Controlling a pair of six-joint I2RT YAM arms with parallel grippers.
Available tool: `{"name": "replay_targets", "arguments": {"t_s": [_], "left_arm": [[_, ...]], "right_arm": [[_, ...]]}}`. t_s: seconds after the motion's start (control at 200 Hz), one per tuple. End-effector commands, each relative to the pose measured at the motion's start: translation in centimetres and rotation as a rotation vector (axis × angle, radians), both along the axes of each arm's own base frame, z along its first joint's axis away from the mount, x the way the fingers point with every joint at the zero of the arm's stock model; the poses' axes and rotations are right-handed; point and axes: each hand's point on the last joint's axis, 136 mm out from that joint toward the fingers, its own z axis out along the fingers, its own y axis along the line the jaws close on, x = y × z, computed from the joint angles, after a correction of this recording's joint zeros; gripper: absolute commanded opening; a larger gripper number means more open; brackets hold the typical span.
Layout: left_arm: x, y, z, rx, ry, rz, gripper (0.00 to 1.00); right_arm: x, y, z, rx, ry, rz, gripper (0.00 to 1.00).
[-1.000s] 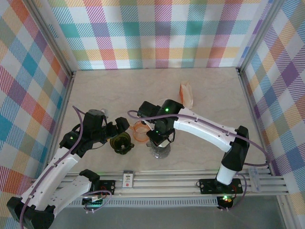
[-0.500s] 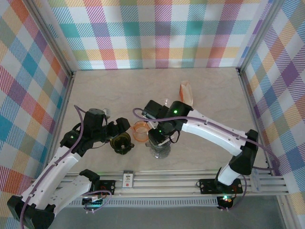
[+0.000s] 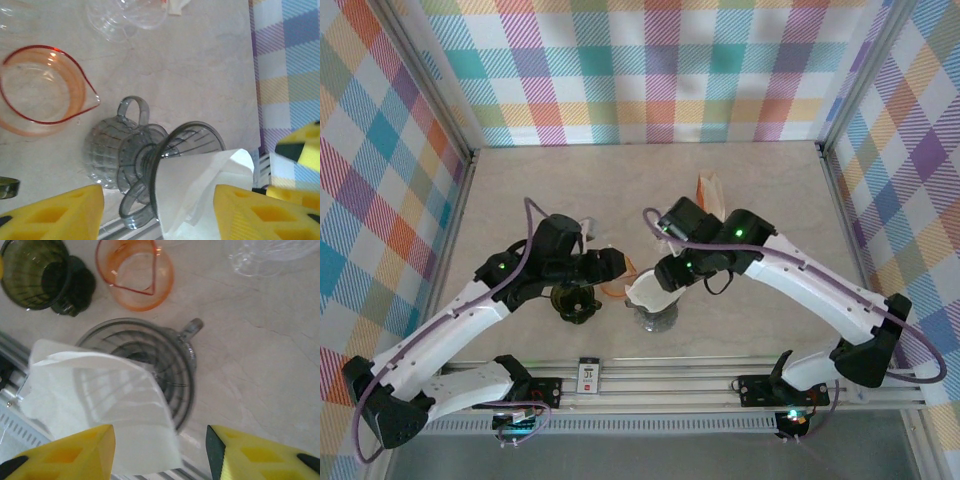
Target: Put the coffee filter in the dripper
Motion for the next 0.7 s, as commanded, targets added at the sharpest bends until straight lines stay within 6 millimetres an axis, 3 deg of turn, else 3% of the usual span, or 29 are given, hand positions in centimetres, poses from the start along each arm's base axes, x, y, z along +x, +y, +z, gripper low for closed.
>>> {"name": "replay_targets", "arguments": {"t_s": [0.0,0.195,0.42,0.505,0.61,0.695], "left_arm": [[-0.5,-1.3,0.4,0.000,-0.005,-0.056,0.49],[-1.4,-1.3,-0.2,0.024,0.035,-0.086,0.46],[-2.9,-1.4,-0.2,0.030,0.073,-0.159,0.54],[-3.1,-1.2,-0.6,0.047,0.088,-0.159,0.55],[-3.0,-0.9,-0.6,0.050,0.084,-0.136,0.63],[-2.6,-0.8,-0.6,0.033,0.077,-0.099,0.68]], "right_arm": [[0.3,0.1,-0.6,0.016,0.025,0.019,0.52],[0.6,0.5,-1.9,-0.014,0.041,0.060,0.52],[1.1,1.2,-2.5,-0.026,0.049,0.087,0.40],[1.1,1.4,-2.8,-0.030,0.062,0.085,0.28],[1.3,1.1,-2.8,-0.026,0.060,0.028,0.04],[1.5,0.7,-2.7,-0.021,0.056,-0.061,0.00]]}}
